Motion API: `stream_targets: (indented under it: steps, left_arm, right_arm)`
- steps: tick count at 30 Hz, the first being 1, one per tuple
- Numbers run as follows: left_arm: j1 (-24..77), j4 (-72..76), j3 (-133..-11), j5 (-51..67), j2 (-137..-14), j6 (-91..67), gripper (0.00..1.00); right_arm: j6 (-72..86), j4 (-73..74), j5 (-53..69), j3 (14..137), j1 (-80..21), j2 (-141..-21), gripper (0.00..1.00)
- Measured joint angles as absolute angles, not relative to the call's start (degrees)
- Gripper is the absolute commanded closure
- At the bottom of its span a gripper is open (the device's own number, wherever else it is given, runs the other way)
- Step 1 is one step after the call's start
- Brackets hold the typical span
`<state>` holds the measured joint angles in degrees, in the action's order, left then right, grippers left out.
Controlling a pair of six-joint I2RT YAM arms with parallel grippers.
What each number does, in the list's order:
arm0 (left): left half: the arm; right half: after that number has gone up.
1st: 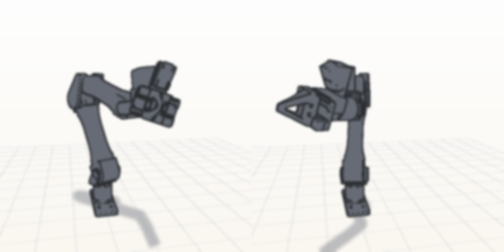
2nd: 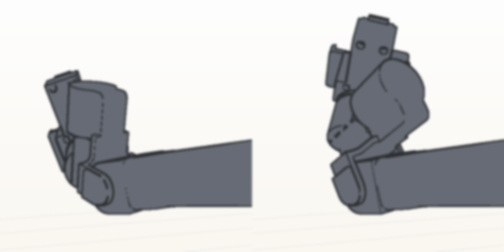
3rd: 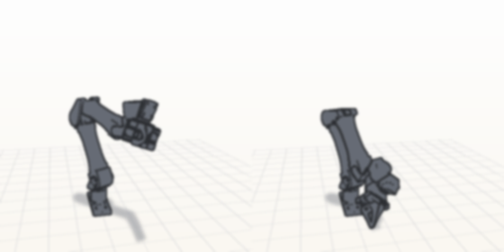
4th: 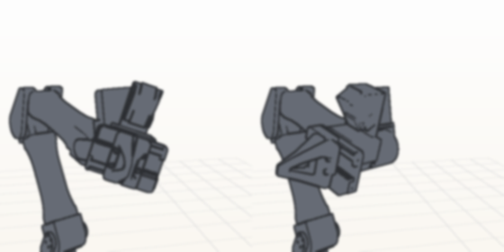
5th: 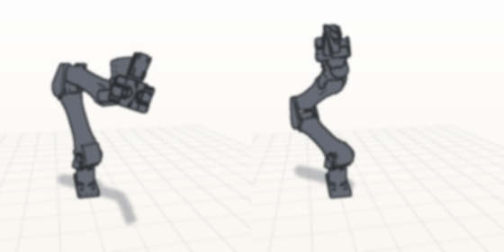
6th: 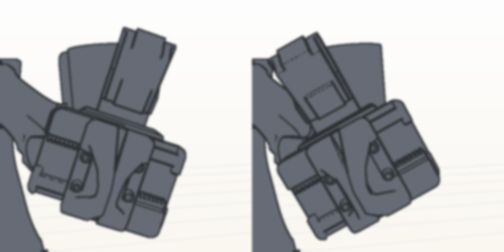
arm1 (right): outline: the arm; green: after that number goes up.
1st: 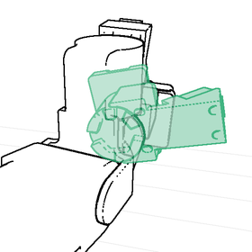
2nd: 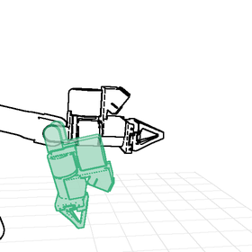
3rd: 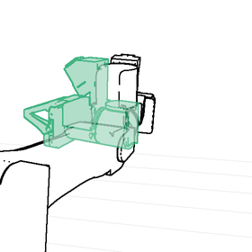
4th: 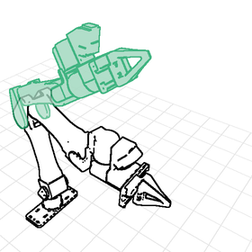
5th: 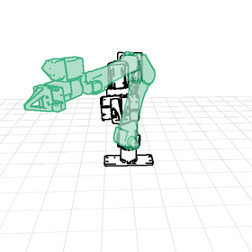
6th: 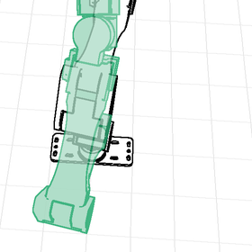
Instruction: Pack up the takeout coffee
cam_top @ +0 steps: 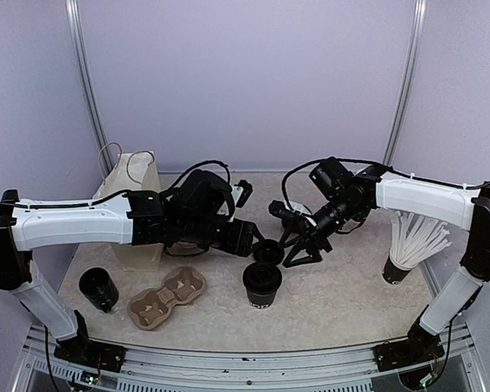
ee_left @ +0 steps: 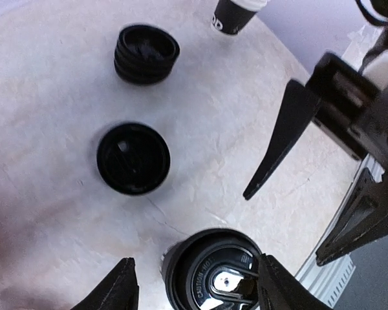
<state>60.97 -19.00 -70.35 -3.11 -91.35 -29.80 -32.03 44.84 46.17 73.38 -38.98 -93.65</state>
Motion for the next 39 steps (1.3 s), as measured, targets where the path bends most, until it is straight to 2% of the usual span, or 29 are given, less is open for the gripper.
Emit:
stream_targets:
  steps: [5,10,23,35,39]
  left_arm:
    - [56.99,-22.31,-80.71,-9.17,-91.29,-24.18,0.33]
    - [49.65,-19.66,-85.17,-13.28,-89.38,-18.94,0.29]
    - [47.42,-5.48,-80.25,-15.40,-85.49,-7.20,0.27]
    - [45.04,-3.42,-75.77,-11.99,-85.41,-7.64,0.28]
    - [44.97,-3.29,-75.16,-11.40,-84.82,-7.66,0.28]
  right_arm:
    - [-39.03,43.24,43.35,73.32,-38.98,-90.17,0.23]
    - [-44.07,42.09,42.09,73.69,-39.90,-90.63,0.23]
    - [-46.89,40.80,38.41,74.89,-47.55,-96.73,0.23]
    - [-47.03,40.53,33.30,76.99,-50.89,-99.57,0.22]
    - [-46.87,40.38,32.60,77.12,-51.00,-99.74,0.18]
